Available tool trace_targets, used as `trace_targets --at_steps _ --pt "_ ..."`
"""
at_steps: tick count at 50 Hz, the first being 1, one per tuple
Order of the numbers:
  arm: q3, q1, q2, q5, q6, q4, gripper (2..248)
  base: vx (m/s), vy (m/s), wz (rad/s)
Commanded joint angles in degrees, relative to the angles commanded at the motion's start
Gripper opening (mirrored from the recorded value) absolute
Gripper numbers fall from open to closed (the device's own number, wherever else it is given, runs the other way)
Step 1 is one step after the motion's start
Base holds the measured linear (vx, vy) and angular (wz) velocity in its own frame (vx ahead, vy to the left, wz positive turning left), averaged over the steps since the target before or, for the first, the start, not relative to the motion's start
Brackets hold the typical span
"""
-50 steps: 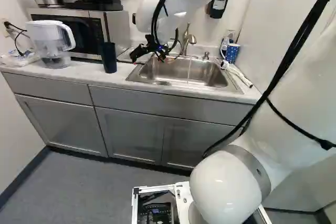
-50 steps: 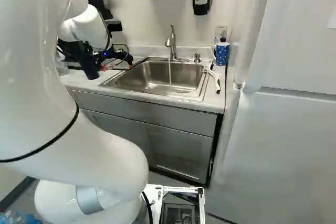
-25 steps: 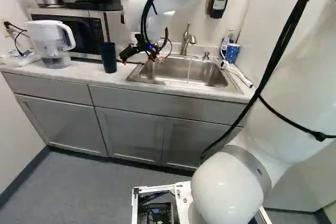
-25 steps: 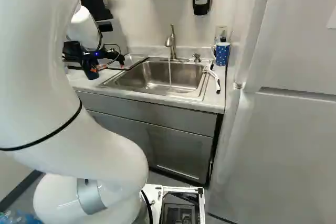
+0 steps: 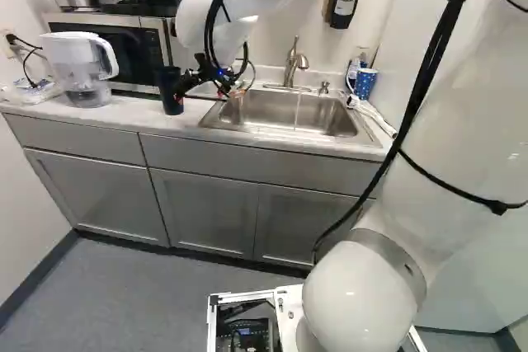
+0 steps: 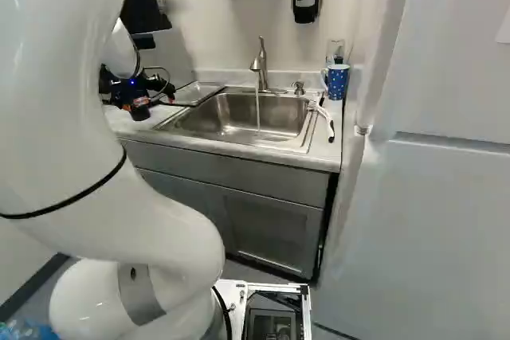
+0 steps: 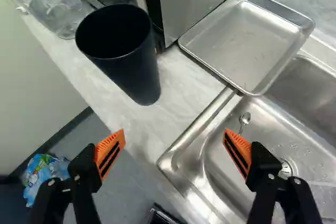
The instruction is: Rinse the cup and place it in the tray
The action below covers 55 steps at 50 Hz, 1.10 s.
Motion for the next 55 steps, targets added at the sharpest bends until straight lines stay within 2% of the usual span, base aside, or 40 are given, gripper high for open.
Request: trace_targets --at_steps 12,23,55 --pt "0.3 2.3 0.3 0.4 0.0 0.0 247 0.000 0.000 0.000" --pt "1.2 4.2 0.4 3.4 0.0 0.0 247 0.000 0.000 0.000" --pt "1.7 4.7 -3.2 16.6 0.0 0.0 247 0.000 0.000 0.000"
